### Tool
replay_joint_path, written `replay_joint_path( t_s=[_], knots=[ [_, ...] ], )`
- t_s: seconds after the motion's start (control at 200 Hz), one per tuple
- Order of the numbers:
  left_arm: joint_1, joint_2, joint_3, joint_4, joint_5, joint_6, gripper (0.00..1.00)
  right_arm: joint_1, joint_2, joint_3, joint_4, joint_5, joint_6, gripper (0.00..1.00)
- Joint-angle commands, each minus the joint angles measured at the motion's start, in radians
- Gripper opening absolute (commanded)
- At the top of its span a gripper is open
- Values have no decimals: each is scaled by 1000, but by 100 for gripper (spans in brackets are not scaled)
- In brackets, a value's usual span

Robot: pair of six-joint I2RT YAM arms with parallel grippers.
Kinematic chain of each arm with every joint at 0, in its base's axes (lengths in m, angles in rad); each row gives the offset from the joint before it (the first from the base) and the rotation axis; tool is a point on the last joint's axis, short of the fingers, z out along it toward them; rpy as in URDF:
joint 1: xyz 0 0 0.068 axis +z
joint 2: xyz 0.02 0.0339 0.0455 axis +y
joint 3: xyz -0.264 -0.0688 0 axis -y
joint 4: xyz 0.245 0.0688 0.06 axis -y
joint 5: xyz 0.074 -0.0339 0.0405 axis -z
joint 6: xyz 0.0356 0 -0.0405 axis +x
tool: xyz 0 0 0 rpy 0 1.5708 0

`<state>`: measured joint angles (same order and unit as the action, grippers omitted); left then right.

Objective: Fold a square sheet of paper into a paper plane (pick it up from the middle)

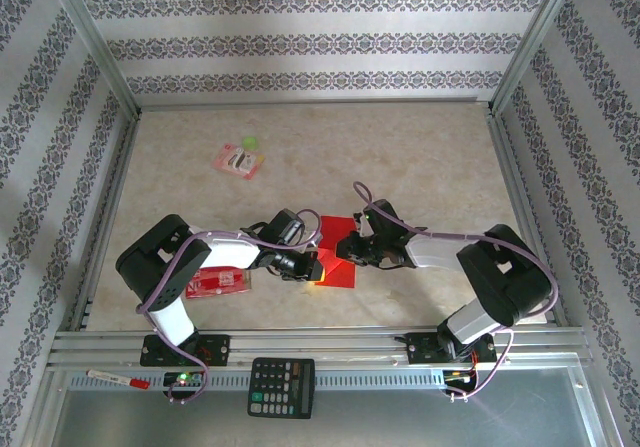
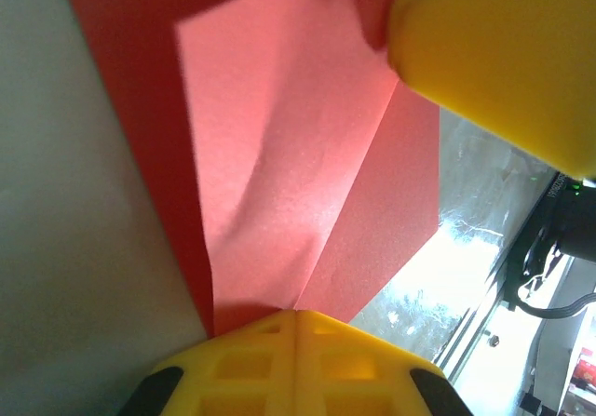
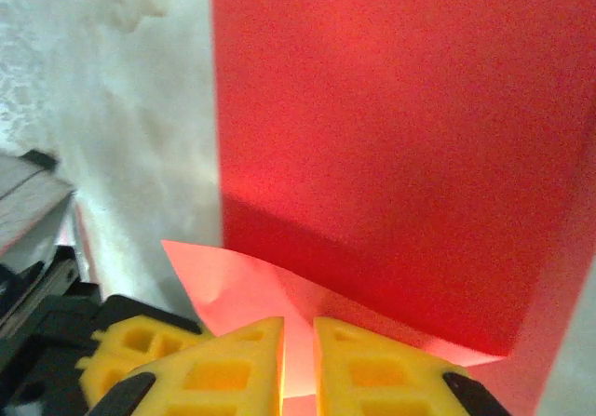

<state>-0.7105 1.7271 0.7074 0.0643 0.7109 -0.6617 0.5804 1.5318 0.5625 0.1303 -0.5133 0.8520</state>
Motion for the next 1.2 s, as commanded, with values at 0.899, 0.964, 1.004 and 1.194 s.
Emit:
replay_joint_path(
  t_s=[0.899, 0.964, 1.004, 1.194],
  knots=[
    [16, 66, -37, -189, -110, 47, 0, 135, 53, -89, 184, 22, 198, 7],
    [16, 69, -37, -190, -115, 48, 0, 137, 61, -93, 187, 27, 201, 7],
    [16, 71, -37, -190, -114, 51, 0, 137, 66, -92, 179, 31, 199, 7],
    [15, 83, -43, -212, -134, 69, 0, 88, 76, -80, 116, 50, 165, 7]
  ],
)
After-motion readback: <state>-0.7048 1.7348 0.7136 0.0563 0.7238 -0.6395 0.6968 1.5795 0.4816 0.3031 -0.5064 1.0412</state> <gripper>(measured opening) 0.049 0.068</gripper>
